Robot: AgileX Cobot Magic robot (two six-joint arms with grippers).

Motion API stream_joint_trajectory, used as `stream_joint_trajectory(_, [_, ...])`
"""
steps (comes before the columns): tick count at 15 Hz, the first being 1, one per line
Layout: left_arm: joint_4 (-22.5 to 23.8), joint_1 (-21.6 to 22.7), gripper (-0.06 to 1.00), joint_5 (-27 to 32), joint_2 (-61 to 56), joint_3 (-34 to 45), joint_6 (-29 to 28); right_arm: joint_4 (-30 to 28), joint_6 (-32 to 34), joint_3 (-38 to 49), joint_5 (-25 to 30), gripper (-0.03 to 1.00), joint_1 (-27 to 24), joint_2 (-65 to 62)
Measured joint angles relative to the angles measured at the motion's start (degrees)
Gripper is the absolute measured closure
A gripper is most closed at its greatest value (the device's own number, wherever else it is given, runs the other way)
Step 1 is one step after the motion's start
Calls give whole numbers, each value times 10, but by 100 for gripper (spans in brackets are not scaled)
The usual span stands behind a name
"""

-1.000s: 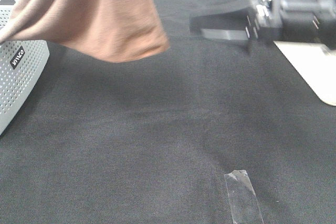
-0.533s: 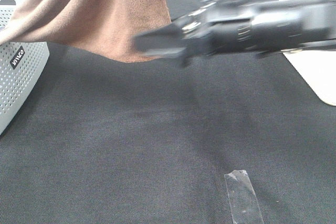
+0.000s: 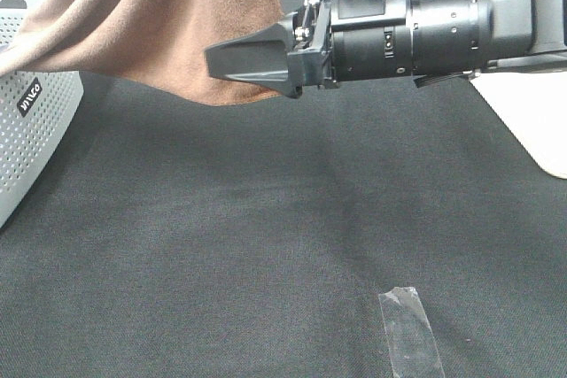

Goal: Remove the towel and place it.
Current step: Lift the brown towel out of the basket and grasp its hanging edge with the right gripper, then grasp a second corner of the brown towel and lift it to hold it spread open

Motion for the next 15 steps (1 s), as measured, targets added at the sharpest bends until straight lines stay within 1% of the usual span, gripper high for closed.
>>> stream_joint_trajectory(2, [2,0,94,0,0,0,0,-11,1,0,-16,62,0,0])
stream_joint_trajectory(3, [2,0,94,0,0,0,0,-24,1,0,-19,72,0,0])
stream_joint_trajectory(4, [2,0,94,0,0,0,0,-38,1,0,-16,88,0,0])
stream_joint_trajectory(5, [2,0,94,0,0,0,0,-47,1,0,-9,97,0,0])
stream_joint_trajectory(8, [2,0,94,0,0,0,-1,-48,2,0,-9,97,0,0])
stream_joint_trajectory(10, [2,0,94,0,0,0,-2,-37,43,0,-21,97,0,0])
stream_joint_trajectory(11, [5,0,94,6,0,0,-2,-34,92,-1,-33,97,0,0])
stream_joint_trajectory(12, [21,0,94,23,1,0,5,-58,167,-9,-51,97,0,-3])
stream_joint_trajectory(13, [44,0,94,44,2,0,7,-116,253,-27,-68,97,0,-14])
stream_joint_trajectory(14, [63,0,94,59,7,0,7,-194,351,-60,-76,97,-1,-26])
stream_joint_trajectory(15, [76,0,94,65,11,0,7,-291,469,-98,-77,97,-1,-40])
